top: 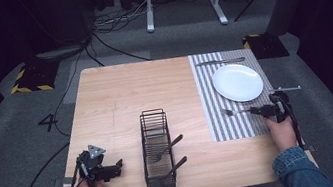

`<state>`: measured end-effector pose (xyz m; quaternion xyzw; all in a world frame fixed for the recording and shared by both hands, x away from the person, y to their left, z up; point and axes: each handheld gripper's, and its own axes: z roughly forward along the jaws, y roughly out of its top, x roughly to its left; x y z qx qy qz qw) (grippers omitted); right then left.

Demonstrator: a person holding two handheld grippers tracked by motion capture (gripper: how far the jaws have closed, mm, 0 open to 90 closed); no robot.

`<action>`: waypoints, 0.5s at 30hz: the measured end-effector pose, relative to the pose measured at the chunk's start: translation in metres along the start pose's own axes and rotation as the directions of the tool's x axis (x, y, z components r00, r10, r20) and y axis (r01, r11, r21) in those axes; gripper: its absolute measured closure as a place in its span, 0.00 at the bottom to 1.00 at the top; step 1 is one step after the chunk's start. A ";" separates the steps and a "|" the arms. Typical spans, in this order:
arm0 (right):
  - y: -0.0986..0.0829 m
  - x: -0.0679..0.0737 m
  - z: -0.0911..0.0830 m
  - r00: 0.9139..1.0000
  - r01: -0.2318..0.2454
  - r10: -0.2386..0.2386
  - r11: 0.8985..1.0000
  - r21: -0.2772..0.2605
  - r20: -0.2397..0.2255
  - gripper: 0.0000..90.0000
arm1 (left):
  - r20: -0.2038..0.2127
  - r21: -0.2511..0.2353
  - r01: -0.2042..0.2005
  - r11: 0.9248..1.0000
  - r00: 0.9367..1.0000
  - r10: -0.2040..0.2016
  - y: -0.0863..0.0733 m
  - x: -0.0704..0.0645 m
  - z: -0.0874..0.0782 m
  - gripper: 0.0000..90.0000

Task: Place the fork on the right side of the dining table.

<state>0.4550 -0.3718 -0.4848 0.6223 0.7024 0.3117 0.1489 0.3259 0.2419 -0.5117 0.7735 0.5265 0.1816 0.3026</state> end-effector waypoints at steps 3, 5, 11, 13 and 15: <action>0.000 0.005 -0.008 1.000 0.022 -0.023 1.000 -0.018 -0.008 0.36 | 0.000 0.000 0.000 1.000 1.000 0.000 0.000 0.000 0.000 0.00; 0.001 0.008 -0.016 0.999 0.038 -0.039 0.999 -0.030 -0.013 0.36 | 0.000 0.000 0.000 1.000 1.000 0.000 0.000 0.000 0.000 0.00; -0.001 0.017 -0.045 0.994 0.094 -0.098 0.993 -0.073 -0.044 0.36 | 0.000 -0.001 -0.001 1.000 1.000 0.001 0.000 0.000 0.000 0.00; -0.001 0.021 -0.054 0.993 0.100 -0.105 0.991 -0.085 -0.056 0.37 | 0.000 -0.001 -0.001 1.000 1.000 0.001 0.000 0.000 0.000 0.00; -0.001 0.024 -0.063 0.990 0.109 -0.117 0.989 -0.096 -0.075 0.37 | 0.000 0.000 -0.001 1.000 1.000 0.001 0.000 0.000 0.000 0.00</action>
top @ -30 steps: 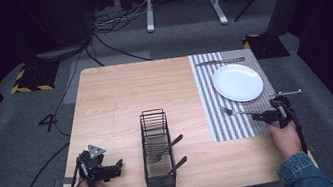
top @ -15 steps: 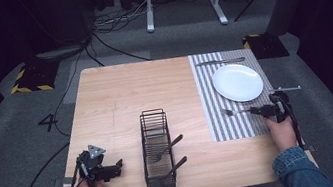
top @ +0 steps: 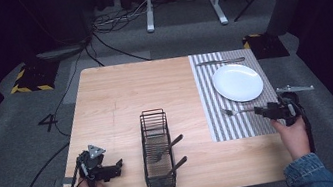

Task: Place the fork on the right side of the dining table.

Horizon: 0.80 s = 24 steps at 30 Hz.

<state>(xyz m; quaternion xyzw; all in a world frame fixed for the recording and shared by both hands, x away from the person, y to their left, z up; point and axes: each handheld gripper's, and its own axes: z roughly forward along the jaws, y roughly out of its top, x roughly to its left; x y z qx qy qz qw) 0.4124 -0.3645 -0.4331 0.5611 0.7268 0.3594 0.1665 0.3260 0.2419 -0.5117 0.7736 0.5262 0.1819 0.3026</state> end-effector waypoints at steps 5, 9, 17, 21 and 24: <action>-0.002 0.013 -0.019 0.998 0.048 -0.049 0.998 -0.027 -0.038 0.37 | 0.000 0.001 0.001 1.000 1.000 -0.001 0.000 0.000 0.000 0.00; -0.001 0.022 -0.031 0.995 0.082 -0.083 0.996 -0.033 -0.057 0.37 | 0.000 0.000 0.000 1.000 1.000 0.000 0.000 0.000 0.000 0.00; -0.001 0.052 -0.045 0.967 0.196 -0.197 0.980 -0.020 -0.162 0.37 | 0.000 0.000 0.000 1.000 1.000 0.000 0.000 0.000 0.000 0.00; -0.002 0.067 -0.051 0.955 0.221 -0.223 0.975 -0.032 -0.194 0.36 | 0.000 0.001 0.001 1.000 1.000 -0.001 0.000 0.000 0.000 0.00; -0.003 0.079 -0.054 0.946 0.242 -0.244 0.970 -0.035 -0.212 0.36 | 0.000 0.000 0.000 1.000 1.000 0.000 0.000 0.000 0.000 0.00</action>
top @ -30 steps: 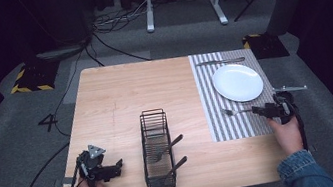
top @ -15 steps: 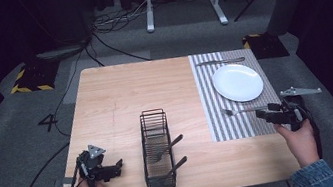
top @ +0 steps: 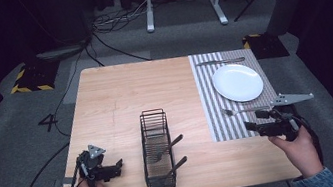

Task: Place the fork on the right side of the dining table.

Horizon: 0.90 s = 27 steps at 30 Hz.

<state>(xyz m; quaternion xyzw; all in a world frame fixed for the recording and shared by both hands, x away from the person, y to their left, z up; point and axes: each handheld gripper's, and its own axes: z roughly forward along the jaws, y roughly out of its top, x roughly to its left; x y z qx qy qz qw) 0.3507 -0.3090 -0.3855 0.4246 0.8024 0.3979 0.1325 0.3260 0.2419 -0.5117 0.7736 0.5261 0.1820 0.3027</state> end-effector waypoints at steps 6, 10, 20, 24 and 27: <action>-0.001 0.022 0.012 0.997 0.028 -0.023 0.998 0.052 -0.078 0.40 | 0.000 0.000 0.000 1.000 1.000 0.000 0.000 0.000 0.000 0.00; -0.005 0.035 0.022 0.995 0.064 -0.059 0.997 0.050 -0.086 0.39 | 0.000 0.000 0.000 1.000 1.000 0.000 0.000 0.000 0.000 0.00; -0.016 0.058 0.052 0.984 0.176 -0.168 0.976 0.131 -0.066 0.41 | 0.000 0.000 0.000 1.000 1.000 0.000 0.000 0.000 0.000 0.00; -0.023 0.063 0.067 0.980 0.192 -0.181 0.972 0.137 -0.085 0.41 | 0.000 0.000 0.000 1.000 1.000 0.000 0.000 0.000 0.000 0.00; -0.029 0.065 0.079 0.975 0.203 -0.188 0.971 0.128 -0.118 0.41 | 0.000 0.001 0.001 1.000 1.000 -0.001 0.000 0.000 0.000 0.00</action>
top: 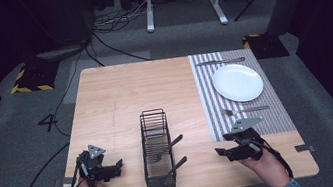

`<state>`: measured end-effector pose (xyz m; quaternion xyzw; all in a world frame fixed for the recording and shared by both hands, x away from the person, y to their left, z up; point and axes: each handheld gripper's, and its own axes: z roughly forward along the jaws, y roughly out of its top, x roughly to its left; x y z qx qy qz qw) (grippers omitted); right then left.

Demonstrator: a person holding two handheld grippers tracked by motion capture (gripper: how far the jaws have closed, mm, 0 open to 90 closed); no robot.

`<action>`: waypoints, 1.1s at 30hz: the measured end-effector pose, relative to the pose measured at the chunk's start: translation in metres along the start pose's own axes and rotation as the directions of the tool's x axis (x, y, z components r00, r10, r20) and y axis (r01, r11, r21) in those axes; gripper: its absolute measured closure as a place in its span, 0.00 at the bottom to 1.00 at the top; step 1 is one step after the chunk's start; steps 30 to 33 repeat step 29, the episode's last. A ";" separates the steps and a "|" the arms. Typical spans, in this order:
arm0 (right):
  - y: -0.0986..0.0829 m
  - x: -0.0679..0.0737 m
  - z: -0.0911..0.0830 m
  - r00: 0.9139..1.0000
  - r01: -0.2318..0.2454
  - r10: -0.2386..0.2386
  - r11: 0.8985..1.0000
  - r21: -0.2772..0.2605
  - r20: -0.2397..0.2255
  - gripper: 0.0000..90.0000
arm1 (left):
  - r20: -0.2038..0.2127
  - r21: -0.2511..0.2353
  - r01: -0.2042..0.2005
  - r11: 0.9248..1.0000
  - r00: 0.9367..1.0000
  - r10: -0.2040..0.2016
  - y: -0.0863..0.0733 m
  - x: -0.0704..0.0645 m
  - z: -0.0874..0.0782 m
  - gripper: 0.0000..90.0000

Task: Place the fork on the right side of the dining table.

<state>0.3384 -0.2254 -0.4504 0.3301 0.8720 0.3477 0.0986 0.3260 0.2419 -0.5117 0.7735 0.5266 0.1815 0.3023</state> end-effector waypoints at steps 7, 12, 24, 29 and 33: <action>-0.014 0.001 0.028 0.998 0.038 -0.042 0.996 -0.076 -0.048 0.42 | 0.000 -0.001 -0.001 1.000 1.000 0.001 0.000 0.000 0.000 0.00; -0.022 0.000 0.045 0.999 0.029 -0.033 0.995 -0.098 -0.039 0.45 | 0.000 -0.001 -0.001 1.000 1.000 0.001 0.000 0.000 0.000 0.00; -0.021 0.011 0.061 0.995 0.096 -0.095 0.993 -0.076 0.010 0.13 | 0.000 -0.001 0.000 1.000 1.000 0.000 0.000 0.000 0.000 0.00; -0.019 0.013 0.064 0.996 0.091 -0.090 0.994 -0.063 0.017 0.08 | 0.000 -0.002 0.000 1.000 1.000 0.000 0.000 0.000 0.000 0.00; -0.019 0.013 0.064 0.996 0.091 -0.090 0.994 -0.063 0.017 0.08 | 0.000 -0.002 0.000 1.000 1.000 0.000 0.000 0.000 0.000 0.00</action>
